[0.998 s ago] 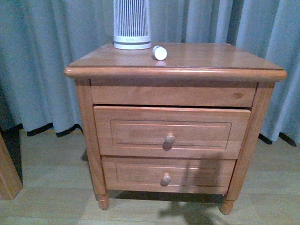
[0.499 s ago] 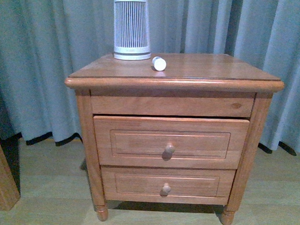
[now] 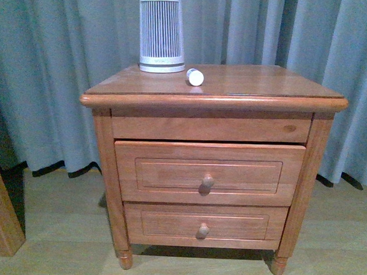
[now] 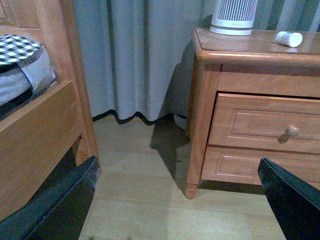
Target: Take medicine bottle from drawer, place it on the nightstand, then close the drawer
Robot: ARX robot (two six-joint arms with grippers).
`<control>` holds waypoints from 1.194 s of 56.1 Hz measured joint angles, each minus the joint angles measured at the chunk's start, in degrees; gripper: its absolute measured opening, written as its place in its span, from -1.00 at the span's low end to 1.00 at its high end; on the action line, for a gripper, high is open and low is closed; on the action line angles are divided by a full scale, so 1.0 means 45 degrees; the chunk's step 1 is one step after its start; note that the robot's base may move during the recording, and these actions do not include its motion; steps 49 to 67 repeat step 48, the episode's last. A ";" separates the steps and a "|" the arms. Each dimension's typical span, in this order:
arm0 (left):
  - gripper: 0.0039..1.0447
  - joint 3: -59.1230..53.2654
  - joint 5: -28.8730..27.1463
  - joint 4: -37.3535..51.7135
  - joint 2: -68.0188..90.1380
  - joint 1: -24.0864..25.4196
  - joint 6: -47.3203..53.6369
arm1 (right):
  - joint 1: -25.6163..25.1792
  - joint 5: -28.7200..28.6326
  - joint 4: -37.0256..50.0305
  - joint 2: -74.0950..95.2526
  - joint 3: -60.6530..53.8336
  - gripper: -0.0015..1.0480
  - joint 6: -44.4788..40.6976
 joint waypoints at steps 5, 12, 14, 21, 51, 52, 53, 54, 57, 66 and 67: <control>0.88 0.0000 0.0000 0.0000 0.0000 0.0000 0.0000 | -0.0005 0.0000 0.0034 -0.0151 -0.0209 -0.94 0.0000; 0.88 0.0000 0.0000 0.0000 0.0000 0.0000 0.0000 | -0.0005 0.0000 0.0102 -0.0364 -0.0461 -0.94 0.0000; 0.88 0.0000 0.0000 0.0000 0.0000 0.0000 0.0000 | -0.0005 0.0000 0.0102 -0.0413 -0.0510 -0.94 0.0000; 0.88 0.0000 0.0000 0.0000 0.0000 0.0005 0.0000 | -0.0005 0.0000 0.0146 -0.0529 -0.0675 -0.73 -0.0010; 0.88 0.0000 0.0000 0.0000 0.0000 0.0000 0.0000 | -0.0005 0.0000 0.0146 -0.0544 -0.0695 0.89 -0.0005; 0.88 0.0000 0.0000 0.0000 0.0000 0.0000 0.0000 | -0.0005 0.0000 0.0146 -0.0544 -0.0695 0.89 -0.0005; 0.88 0.0000 0.0000 0.0000 0.0000 0.0000 0.0000 | -0.0005 0.0000 0.0146 -0.0544 -0.0695 0.89 -0.0005; 0.88 0.0000 0.0000 0.0000 0.0000 0.0000 0.0000 | -0.0005 0.0000 0.0146 -0.0544 -0.0695 0.89 -0.0005; 0.88 0.0000 0.0000 0.0000 0.0000 0.0000 0.0000 | -0.0005 0.0000 0.0146 -0.0544 -0.0695 0.89 -0.0005; 0.88 0.0000 0.0000 0.0000 0.0000 0.0000 0.0000 | -0.0005 0.0000 0.0146 -0.0544 -0.0695 0.89 -0.0005; 0.88 0.0000 0.0000 0.0000 0.0000 0.0000 0.0000 | -0.0005 0.0000 0.0146 -0.0544 -0.0695 0.89 -0.0005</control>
